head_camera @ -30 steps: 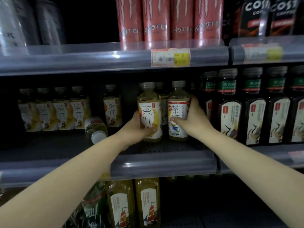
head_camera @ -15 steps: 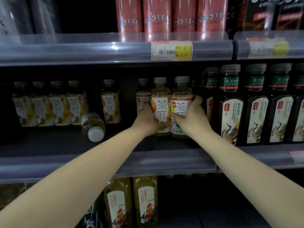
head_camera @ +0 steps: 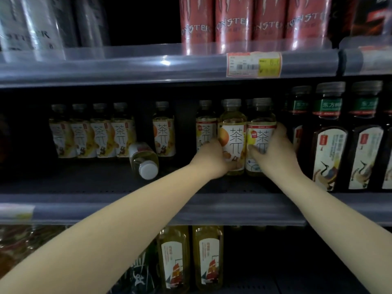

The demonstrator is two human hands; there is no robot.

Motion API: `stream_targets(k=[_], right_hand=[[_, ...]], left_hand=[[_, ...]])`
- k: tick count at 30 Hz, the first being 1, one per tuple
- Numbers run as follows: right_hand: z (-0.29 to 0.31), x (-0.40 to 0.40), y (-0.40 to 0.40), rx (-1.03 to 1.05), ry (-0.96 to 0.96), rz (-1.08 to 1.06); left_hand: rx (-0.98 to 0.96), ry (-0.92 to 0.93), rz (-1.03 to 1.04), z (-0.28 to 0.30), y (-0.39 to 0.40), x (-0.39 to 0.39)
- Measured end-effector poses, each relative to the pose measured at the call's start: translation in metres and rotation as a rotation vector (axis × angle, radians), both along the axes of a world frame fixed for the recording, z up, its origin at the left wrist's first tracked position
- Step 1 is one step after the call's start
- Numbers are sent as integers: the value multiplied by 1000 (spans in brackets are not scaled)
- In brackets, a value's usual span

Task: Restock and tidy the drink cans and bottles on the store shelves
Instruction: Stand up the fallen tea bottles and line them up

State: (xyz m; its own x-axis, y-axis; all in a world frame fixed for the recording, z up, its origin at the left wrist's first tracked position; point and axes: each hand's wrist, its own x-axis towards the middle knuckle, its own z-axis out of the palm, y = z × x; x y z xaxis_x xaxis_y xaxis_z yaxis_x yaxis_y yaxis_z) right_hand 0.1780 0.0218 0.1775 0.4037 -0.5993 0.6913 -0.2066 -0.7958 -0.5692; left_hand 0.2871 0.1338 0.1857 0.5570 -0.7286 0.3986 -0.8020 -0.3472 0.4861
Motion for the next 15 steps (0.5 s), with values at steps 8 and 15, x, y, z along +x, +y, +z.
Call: stream_targets(k=[8, 15], right_hand=[[-7, 0, 14, -211, -2, -177], [-7, -21, 42, -411, -33, -71]], left_hand=[[-61, -297, -13, 21, 135, 56], [215, -232, -46, -9, 176, 106]])
